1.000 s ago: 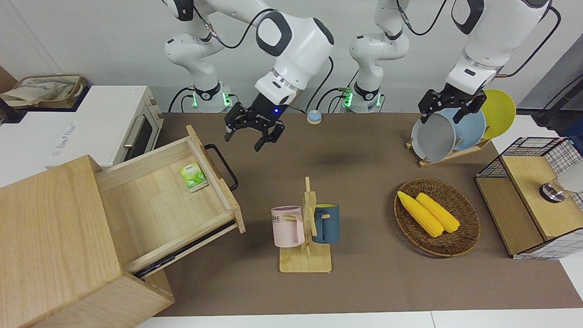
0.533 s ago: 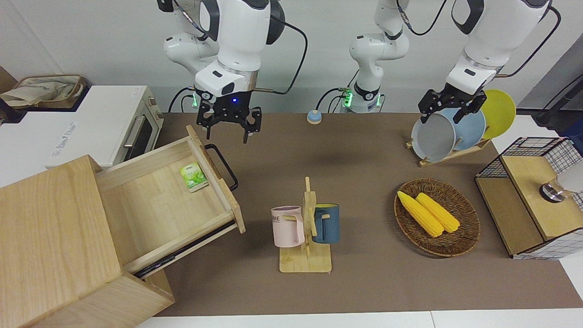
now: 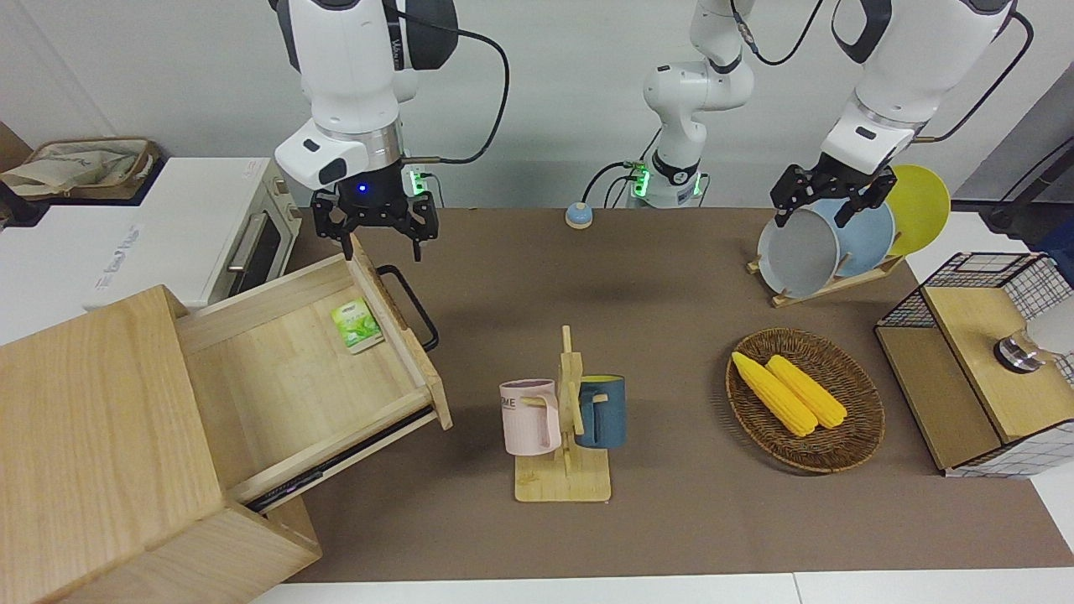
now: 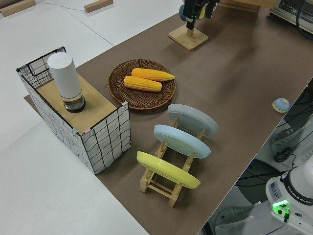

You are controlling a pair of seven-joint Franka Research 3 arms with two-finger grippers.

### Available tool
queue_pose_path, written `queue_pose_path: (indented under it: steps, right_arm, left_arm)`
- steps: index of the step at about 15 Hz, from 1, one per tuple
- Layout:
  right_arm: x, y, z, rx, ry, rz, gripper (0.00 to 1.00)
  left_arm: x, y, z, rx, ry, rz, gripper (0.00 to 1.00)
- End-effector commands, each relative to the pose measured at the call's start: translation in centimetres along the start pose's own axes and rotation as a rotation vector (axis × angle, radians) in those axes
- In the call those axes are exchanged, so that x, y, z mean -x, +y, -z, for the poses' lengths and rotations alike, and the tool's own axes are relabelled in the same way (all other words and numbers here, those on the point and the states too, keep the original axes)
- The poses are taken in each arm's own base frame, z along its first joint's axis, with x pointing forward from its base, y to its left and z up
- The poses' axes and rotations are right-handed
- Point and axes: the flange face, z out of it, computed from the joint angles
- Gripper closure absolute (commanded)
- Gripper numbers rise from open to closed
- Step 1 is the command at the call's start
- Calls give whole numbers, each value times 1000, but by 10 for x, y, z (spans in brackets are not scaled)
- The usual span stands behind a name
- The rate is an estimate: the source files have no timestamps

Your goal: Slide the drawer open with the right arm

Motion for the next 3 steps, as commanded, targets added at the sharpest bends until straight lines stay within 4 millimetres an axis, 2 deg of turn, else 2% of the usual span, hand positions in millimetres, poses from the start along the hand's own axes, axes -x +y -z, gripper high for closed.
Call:
queue_pose_path:
  steps: [1, 3]
  right_arm:
    - [1, 12, 4, -37, 9, 5, 15]
    - [1, 15, 4, -39, 8, 1, 15]
  left_arm:
    - [-1, -1, 3, -16, -7, -11, 7]
    - [-1, -1, 4, -16, -5, -11, 7]
